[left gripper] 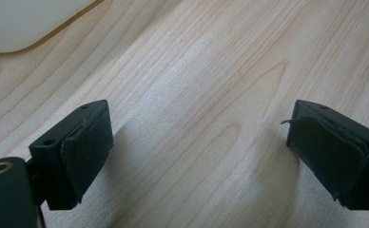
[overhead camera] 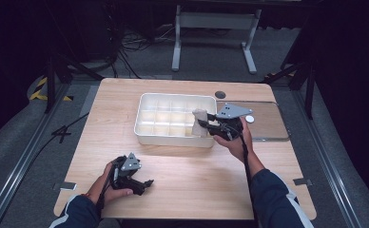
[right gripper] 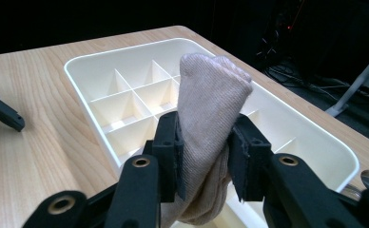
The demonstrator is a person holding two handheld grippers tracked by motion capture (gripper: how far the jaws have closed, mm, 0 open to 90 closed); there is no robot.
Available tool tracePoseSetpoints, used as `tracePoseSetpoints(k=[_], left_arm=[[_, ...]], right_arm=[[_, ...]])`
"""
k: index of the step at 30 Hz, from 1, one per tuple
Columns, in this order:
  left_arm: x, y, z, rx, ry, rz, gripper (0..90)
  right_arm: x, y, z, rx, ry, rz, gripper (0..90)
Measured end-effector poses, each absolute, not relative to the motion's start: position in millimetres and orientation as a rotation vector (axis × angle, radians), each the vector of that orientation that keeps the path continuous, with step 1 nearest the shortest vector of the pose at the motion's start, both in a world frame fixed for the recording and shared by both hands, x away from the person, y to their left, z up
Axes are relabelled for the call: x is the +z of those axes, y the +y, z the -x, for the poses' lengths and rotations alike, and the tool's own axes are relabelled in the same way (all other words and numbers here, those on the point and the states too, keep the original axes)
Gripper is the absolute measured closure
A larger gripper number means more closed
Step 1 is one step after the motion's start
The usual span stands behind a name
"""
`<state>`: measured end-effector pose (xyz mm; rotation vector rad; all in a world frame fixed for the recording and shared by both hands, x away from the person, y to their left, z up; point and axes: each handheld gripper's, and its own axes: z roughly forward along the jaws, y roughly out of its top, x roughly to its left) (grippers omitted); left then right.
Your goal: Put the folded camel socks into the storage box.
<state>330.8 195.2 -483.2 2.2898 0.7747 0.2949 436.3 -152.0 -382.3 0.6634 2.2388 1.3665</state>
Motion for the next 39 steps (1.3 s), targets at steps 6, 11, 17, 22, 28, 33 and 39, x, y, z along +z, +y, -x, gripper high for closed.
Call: tracePoseSetpoints(k=[6, 11, 17, 22, 28, 33, 39], left_arm=[[-483.2, 195.2, -330.9, 0.295, 0.775, -2.29, 8.4], [-483.7, 194.2, -330.8, 0.283, 0.781, -2.286, 8.1], [-483.1, 193.7, -330.4, 0.285, 0.787, -2.29, 7.9], [-482.8, 193.8, -330.3, 0.294, 0.786, -2.293, 7.9], [-483.3, 193.5, -330.3, 0.287, 0.789, -2.287, 7.9], [-483.3, 193.5, -330.3, 0.284, 0.791, -2.286, 7.8], [-483.3, 193.5, -330.3, 0.284, 0.791, -2.287, 7.8]], right_arm=[[-389.1, -142.2, -442.2, 1.337, 2.246, -0.666, 67.4], [-398.0, -136.2, -450.9, 1.312, 2.246, -0.689, 67.4], [-403.2, -128.9, -456.7, 1.257, 2.25, -0.699, 67.4], [-410.3, -123.1, -461.2, 1.21, 2.264, -0.694, 67.4], [-418.6, -115.3, -461.9, 1.149, 2.29, -0.679, 67.0], [-422.8, -112.2, -462.6, 1.135, 2.346, -0.675, 66.0], [-428.6, -111.3, -465.4, 1.099, 2.419, -0.689, 63.8]])
